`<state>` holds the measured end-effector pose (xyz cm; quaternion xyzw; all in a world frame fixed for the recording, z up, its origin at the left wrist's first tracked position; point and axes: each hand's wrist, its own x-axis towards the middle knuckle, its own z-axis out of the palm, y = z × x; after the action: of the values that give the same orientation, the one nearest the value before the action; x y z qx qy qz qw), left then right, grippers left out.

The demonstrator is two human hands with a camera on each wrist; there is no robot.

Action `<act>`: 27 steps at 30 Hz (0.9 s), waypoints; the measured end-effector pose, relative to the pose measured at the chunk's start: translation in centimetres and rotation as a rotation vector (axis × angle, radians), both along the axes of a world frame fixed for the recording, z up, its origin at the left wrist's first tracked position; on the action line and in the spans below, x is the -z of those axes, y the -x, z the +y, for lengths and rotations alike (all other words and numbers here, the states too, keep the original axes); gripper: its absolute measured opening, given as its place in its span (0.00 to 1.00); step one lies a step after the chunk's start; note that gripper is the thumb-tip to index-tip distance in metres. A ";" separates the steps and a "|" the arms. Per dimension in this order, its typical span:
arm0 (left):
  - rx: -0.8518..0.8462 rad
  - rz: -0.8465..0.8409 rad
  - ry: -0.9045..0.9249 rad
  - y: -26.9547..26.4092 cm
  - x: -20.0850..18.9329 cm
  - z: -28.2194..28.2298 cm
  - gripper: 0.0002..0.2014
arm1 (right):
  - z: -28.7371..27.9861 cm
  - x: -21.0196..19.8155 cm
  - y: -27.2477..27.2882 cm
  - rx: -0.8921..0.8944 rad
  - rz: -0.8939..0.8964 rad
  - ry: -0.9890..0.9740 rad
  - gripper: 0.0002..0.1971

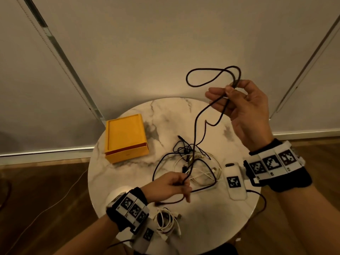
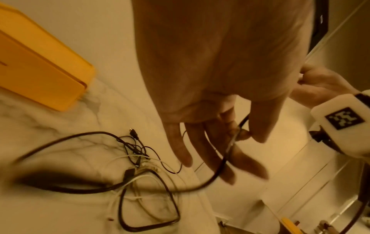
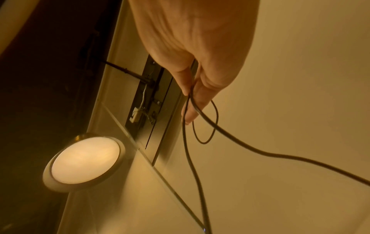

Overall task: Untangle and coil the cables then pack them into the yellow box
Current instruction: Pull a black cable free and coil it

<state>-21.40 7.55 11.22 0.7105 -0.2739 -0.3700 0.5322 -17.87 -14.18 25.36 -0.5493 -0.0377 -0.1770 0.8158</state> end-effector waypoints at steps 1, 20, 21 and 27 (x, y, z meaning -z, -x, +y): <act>-0.040 0.031 -0.006 -0.1 0.2 0.4 0.10 | -0.6 -0.1 -0.1 0.012 -0.002 -0.015 0.03; -0.304 0.248 0.271 -0.7 -4.6 3.9 0.10 | -1.4 11.4 -0.8 -0.146 0.306 1.233 0.28; -0.300 0.246 0.274 -0.8 -4.8 3.6 0.11 | 0.1 10.5 -0.3 -0.220 0.203 1.148 0.24; -0.554 0.298 0.403 -0.7 -5.2 3.3 0.19 | 4.6 7.4 1.4 -0.690 0.146 0.632 0.10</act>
<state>-20.68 10.86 16.44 0.5771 -0.0582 -0.2502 0.7752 -19.30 -9.56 17.98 -0.7371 -0.2129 0.1636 0.6201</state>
